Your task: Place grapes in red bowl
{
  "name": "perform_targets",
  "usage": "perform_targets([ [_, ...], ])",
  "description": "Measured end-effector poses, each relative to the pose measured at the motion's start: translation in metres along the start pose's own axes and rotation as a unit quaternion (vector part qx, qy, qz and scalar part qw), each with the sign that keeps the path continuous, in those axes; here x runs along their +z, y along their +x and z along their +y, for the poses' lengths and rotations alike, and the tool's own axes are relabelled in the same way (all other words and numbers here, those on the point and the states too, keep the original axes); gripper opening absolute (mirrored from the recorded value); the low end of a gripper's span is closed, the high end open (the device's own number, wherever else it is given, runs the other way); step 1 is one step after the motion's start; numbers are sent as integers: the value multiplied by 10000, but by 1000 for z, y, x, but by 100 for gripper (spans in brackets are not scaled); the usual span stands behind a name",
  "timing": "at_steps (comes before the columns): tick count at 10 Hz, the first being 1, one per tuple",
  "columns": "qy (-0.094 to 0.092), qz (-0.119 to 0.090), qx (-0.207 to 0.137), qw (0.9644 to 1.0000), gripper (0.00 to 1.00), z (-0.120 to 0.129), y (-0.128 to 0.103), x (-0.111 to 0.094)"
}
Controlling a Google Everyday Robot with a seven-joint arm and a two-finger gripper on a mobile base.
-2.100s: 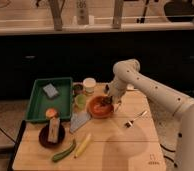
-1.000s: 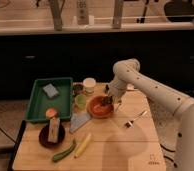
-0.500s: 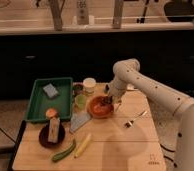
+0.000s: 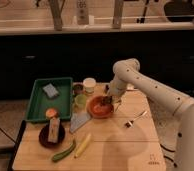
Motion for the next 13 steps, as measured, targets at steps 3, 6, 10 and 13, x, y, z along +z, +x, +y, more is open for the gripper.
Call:
perform_targets([
  [3,-1,3,-16,10000,66,0,-1,0],
  [6,-19,12,-65,10000,80,-3,-4,2],
  [10,-59,29,-103,9999,80,-5,-6,3],
  [13,-64,50,-122,9999,80,-3,-6,3],
])
